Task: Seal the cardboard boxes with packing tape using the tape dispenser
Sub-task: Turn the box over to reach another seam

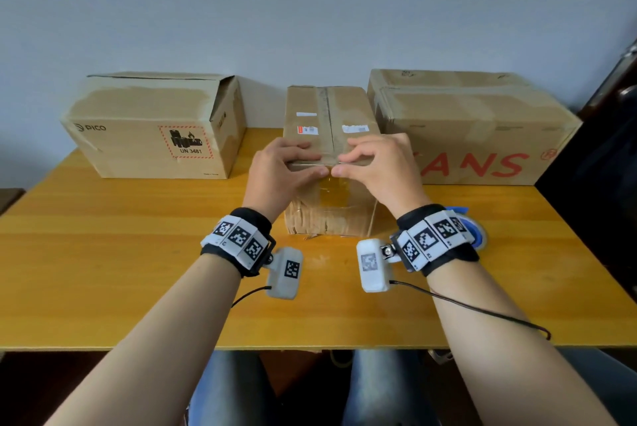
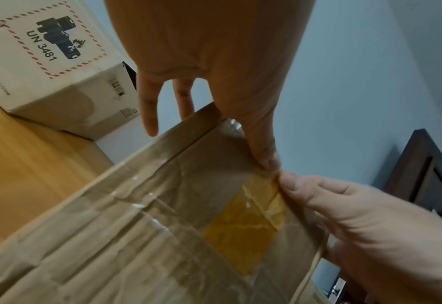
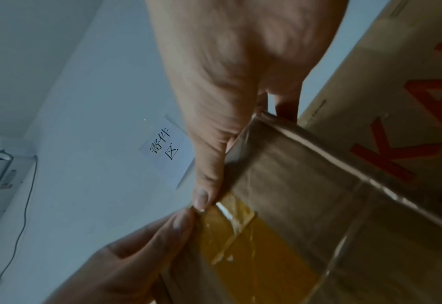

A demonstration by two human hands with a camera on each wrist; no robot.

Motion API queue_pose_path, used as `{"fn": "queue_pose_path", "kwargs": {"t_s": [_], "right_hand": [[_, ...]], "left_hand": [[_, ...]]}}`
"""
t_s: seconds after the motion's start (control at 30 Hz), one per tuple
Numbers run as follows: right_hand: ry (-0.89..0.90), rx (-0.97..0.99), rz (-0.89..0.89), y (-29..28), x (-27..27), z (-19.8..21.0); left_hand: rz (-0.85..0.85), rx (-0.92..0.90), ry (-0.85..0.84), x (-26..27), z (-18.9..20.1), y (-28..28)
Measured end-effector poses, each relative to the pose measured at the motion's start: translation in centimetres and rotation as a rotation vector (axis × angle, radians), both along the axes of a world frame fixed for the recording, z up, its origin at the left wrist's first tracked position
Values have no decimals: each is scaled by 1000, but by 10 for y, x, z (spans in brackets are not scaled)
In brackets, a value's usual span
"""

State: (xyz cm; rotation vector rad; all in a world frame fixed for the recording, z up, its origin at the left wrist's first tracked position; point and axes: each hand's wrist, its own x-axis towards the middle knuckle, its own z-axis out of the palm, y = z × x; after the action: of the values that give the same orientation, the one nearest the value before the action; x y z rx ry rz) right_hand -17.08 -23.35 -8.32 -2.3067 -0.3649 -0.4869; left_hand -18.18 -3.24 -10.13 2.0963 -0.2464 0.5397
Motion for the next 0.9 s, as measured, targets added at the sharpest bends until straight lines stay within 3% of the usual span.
{"fn": "queue_pose_path", "kwargs": {"t_s": [0.2,0.33,0.47,0.9], "right_hand": [[59,38,31,-14,3,2],[201,203,64,-23,1,-1],[192,253,87,-28,-1,-5],[359,500,182,-47,5,-7]], "left_hand": [[-36,-64,-6,4,-6,4],[-80,-180,57,8,-6,8],[-63,-212,86,11,-12,17],[-302,-331,107,17,-19,44]]}}
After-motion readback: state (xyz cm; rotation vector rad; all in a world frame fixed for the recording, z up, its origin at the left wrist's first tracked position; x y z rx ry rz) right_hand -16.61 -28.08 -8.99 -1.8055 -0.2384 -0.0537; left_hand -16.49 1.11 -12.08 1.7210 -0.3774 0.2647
